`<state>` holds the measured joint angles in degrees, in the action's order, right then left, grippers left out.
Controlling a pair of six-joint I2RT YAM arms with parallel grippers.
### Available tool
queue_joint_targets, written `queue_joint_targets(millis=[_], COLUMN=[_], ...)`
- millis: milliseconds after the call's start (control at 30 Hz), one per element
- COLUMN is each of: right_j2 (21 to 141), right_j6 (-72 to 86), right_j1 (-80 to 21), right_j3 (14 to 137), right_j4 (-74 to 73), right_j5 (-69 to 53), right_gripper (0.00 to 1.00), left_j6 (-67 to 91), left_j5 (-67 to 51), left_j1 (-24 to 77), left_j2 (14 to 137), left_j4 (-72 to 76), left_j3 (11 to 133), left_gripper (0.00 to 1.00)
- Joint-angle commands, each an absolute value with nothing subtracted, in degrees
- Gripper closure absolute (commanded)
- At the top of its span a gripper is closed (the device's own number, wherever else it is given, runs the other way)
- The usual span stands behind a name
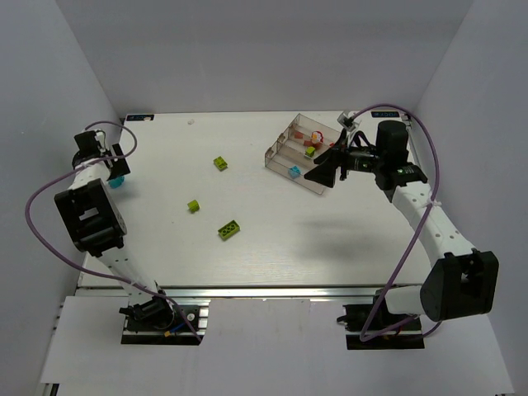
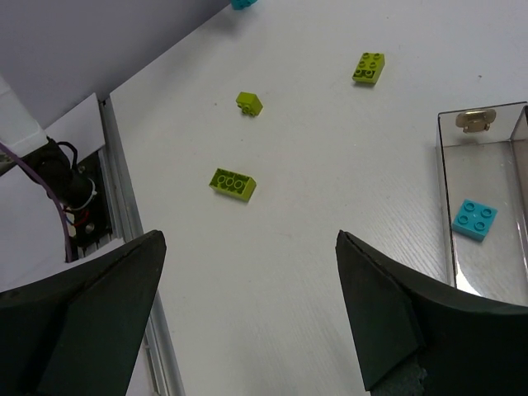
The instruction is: Sort the legos into containers by color
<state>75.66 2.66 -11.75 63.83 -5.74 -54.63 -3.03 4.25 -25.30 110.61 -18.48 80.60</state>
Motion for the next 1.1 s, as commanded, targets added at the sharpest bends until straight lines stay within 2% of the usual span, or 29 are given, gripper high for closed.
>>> queue_joint_targets(millis=[0, 767, 1067], right_j2=[76.2, 77.3, 77.8], right_j6=[3.3, 3.5, 3.7], right_j1=[-11.4, -8.6, -7.9], right_j3=[63.6, 63.5, 63.5], right_j4=[-3.5, -3.1, -3.0], right_j5=[-56.5, -54.9, -55.1], right_gripper=[0.11, 0.11, 0.11], left_j6=[-6.2, -12.7, -15.7], left_j5=[6.1, -6.1, -9.9], left_j1=[-25.8, -26.9, -26.9], left_j2=[110.0, 121.9, 122.1], left_j4=[-16.3, -17.4, -18.3], left_j3=[81.7, 92.1, 91.1], left_gripper=[0.02, 0.02, 0.06])
